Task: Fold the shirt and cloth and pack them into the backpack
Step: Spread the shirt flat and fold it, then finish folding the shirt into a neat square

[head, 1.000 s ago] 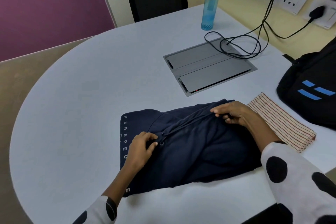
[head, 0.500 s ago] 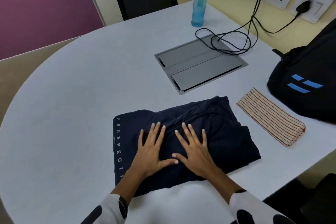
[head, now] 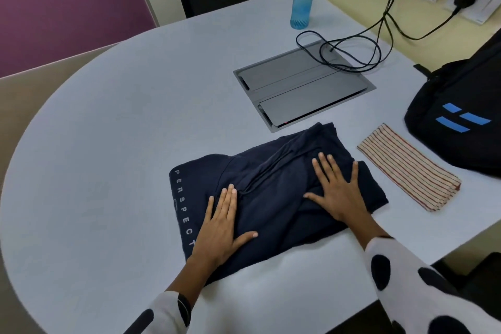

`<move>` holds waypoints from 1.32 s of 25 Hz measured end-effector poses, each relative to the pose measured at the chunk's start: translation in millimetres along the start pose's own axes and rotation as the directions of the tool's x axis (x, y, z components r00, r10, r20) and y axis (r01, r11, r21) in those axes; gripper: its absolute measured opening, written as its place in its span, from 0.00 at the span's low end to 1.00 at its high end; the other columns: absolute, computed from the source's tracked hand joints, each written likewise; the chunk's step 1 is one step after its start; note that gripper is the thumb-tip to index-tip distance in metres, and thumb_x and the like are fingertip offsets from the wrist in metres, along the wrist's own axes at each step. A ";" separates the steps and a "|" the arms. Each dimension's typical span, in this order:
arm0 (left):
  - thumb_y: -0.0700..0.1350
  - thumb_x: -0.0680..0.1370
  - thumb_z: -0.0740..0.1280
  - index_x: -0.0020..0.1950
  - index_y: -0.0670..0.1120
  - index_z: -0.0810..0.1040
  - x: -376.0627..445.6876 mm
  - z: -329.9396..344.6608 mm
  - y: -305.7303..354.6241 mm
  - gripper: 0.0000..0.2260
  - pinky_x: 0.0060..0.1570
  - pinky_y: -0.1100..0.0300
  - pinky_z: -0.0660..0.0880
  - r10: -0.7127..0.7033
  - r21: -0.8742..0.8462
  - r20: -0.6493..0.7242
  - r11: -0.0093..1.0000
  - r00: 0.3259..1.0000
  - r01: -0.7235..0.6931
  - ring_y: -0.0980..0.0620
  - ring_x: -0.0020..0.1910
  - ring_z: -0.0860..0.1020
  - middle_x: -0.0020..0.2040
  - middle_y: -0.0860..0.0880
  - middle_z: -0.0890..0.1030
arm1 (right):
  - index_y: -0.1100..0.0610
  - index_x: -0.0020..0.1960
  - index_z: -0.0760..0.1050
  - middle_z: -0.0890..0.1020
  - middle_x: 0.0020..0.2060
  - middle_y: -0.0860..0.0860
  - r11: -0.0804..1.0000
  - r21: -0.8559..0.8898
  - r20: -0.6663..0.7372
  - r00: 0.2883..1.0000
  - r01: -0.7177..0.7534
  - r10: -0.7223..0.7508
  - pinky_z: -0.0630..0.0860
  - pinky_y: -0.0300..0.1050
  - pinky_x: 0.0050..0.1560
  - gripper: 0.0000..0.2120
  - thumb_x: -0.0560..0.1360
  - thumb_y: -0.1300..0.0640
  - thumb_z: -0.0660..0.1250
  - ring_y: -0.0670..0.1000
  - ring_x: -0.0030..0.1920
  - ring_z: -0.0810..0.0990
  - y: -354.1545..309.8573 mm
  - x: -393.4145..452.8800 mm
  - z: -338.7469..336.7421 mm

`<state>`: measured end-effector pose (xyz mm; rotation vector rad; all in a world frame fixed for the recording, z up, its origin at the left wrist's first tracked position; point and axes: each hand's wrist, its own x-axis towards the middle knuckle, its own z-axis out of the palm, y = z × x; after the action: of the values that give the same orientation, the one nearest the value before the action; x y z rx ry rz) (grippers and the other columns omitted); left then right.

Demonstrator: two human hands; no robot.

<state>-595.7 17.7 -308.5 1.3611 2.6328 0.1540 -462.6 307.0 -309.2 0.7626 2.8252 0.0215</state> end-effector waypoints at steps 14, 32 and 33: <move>0.71 0.75 0.39 0.78 0.44 0.47 -9.3 -23.4 -110.8 0.41 0.75 0.51 0.42 0.216 -0.006 0.076 0.976 0.973 -0.216 0.48 0.77 0.44 0.78 0.47 0.44 | 0.63 0.76 0.54 0.56 0.76 0.59 0.898 0.439 -0.136 0.984 -0.041 0.111 0.54 0.55 0.75 0.37 0.79 0.37 0.40 0.56 0.76 0.54 -232.5 -78.9 2.4; 0.55 0.68 0.76 0.63 0.41 0.75 -35.2 -31.5 -147.8 0.30 0.44 0.50 0.77 0.357 0.072 0.176 0.925 0.917 -0.374 0.41 0.55 0.77 0.61 0.46 0.77 | 0.60 0.62 0.76 0.70 0.70 0.54 0.990 0.041 -0.318 0.938 -0.134 0.140 0.53 0.50 0.71 0.28 0.70 0.70 0.47 0.55 0.70 0.68 -259.5 -177.6 47.5; 0.47 0.62 0.80 0.58 0.41 0.78 -43.5 -28.2 -145.1 0.27 0.36 0.53 0.77 0.387 0.072 0.142 0.914 0.911 -0.400 0.43 0.47 0.79 0.55 0.46 0.79 | 0.60 0.59 0.78 0.72 0.69 0.54 0.986 0.051 -0.348 0.923 -0.156 0.164 0.53 0.50 0.71 0.24 0.71 0.71 0.52 0.56 0.70 0.68 -256.7 -182.0 46.9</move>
<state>-692.6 -101.9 -301.0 1.8598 2.2610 -0.0126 -426.6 -8.0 -336.1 1.0926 3.0889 0.1688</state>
